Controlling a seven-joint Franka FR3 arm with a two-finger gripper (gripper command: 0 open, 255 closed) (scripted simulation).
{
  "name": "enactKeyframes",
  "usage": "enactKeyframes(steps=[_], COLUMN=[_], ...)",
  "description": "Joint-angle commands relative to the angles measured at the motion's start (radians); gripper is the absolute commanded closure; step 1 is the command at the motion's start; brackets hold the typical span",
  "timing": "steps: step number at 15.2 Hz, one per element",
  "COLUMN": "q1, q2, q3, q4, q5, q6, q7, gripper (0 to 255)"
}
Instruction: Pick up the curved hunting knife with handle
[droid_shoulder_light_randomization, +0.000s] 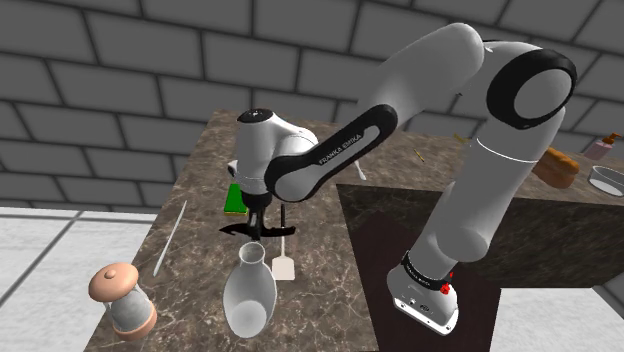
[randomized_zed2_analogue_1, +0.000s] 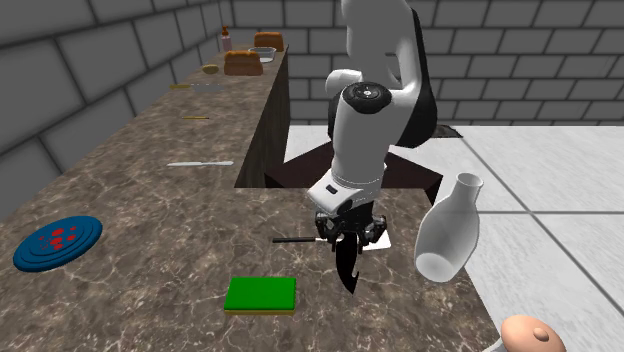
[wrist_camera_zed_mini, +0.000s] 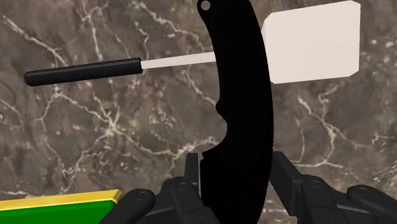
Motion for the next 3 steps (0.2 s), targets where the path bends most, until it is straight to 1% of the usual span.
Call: enactKeyframes(steps=[1, 3], q1=[-0.003, -0.003], q2=[-0.025, -0.026], q3=[0.0, 0.0], q4=[0.005, 0.006], q5=[0.016, 0.017], q6=[-0.027, -0.029], q7=[-0.014, -0.015], gripper=[255, 255])
